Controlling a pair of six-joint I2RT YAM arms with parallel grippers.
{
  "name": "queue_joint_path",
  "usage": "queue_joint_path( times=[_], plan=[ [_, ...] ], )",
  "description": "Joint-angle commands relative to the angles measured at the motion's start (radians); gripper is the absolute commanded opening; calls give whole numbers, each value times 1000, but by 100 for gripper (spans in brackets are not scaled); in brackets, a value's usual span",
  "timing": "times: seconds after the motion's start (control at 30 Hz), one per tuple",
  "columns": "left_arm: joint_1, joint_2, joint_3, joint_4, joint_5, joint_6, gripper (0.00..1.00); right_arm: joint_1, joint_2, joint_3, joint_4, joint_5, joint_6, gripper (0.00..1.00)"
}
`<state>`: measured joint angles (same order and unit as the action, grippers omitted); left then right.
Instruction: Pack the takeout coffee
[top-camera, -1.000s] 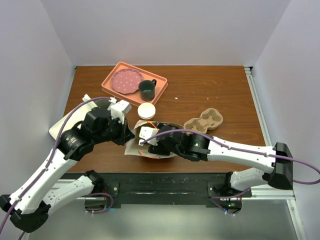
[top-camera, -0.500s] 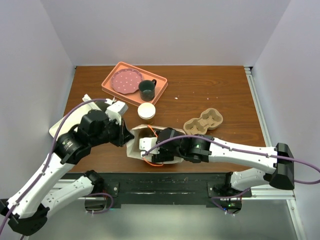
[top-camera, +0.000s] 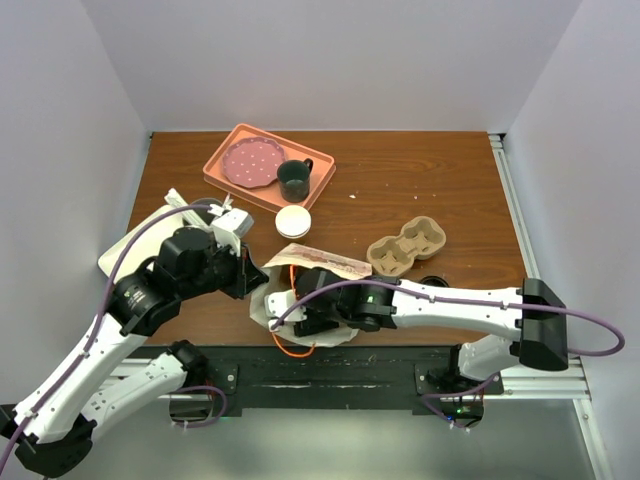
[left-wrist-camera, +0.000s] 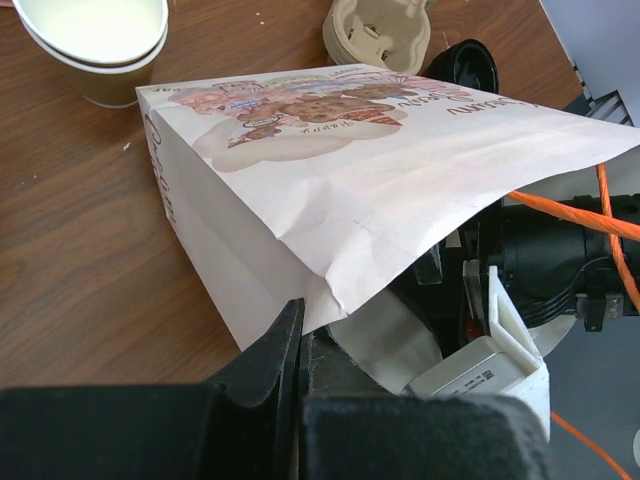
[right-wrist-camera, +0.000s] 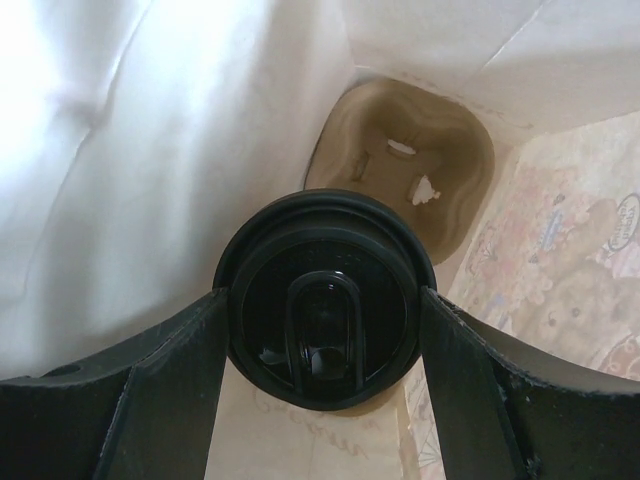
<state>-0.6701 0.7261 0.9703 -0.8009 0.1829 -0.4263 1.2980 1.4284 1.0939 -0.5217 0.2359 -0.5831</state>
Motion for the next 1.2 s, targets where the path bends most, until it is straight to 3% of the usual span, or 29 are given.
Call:
queue_joint_path(
  times=[0.0,0.4,1.17],
  plan=[
    [-5,-1,44,-1,20,6,0,3,26,23,37,120,38,17],
    [-5,-1,74,-38,26,8,0,4,13,-25,72,308,55,18],
    [-5,-51,4,-46,27,-2,0,1,-131,-78,29,286,45,17]
  ],
)
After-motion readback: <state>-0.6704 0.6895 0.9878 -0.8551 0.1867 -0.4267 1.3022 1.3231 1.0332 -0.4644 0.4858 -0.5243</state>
